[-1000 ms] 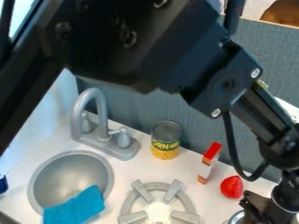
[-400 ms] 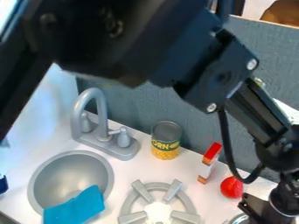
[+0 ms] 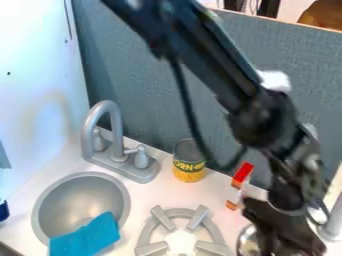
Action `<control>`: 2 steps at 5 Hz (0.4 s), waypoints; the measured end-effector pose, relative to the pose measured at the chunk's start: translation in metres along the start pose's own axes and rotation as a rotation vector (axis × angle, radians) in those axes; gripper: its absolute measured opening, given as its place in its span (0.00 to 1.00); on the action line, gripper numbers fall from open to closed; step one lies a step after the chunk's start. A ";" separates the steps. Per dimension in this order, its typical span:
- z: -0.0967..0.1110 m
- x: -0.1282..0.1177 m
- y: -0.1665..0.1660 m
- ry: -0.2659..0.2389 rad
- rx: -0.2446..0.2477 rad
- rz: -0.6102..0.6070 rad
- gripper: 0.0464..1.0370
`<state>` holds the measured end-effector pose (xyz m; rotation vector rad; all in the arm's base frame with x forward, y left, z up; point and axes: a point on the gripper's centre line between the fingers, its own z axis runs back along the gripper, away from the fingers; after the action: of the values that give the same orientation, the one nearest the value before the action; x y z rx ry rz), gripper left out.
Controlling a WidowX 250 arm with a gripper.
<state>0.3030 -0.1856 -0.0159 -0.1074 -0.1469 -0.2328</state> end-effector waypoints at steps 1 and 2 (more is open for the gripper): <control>0.016 -0.010 0.024 -0.034 -0.003 0.055 0.28; 0.016 -0.023 0.062 -0.028 0.019 0.141 0.28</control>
<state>0.2931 -0.1190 -0.0095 -0.1020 -0.1683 -0.0893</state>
